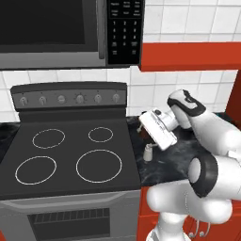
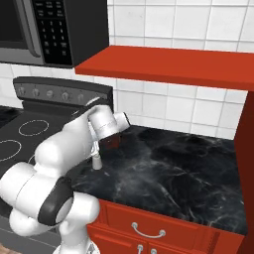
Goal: Collect the paprika, ketchup, and shaker from the cabinet and place them next to the stove.
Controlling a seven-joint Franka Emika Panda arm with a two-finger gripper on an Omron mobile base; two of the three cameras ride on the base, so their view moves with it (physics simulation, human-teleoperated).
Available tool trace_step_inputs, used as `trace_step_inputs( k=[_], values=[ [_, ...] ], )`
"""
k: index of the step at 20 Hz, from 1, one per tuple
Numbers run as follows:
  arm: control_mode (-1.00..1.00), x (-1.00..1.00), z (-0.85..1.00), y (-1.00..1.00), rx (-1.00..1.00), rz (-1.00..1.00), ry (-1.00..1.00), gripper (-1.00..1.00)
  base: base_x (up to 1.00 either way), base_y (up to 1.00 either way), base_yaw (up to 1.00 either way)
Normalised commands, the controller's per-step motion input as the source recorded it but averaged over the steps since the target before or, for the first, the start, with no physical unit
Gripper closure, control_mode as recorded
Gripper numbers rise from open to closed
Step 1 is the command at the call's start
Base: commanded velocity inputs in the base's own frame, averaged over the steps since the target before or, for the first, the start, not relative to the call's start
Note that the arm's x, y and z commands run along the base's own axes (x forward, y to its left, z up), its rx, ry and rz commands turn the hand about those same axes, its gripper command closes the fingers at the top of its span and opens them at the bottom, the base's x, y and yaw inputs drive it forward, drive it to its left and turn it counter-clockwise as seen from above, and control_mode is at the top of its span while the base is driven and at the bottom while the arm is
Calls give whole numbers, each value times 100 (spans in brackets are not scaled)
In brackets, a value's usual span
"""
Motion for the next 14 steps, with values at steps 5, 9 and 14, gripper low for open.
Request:
trace_step_inputs(
  k=[5,9,14],
  values=[
    [-100,-98,5,50,0,-9,-1,-100,0,0,0],
    [-100,-100,1,50,0,-9,-3,-100,0,0,0],
    [-100,-100,36,43,-3,-5,-10,-100,0,0,0]
  ],
)
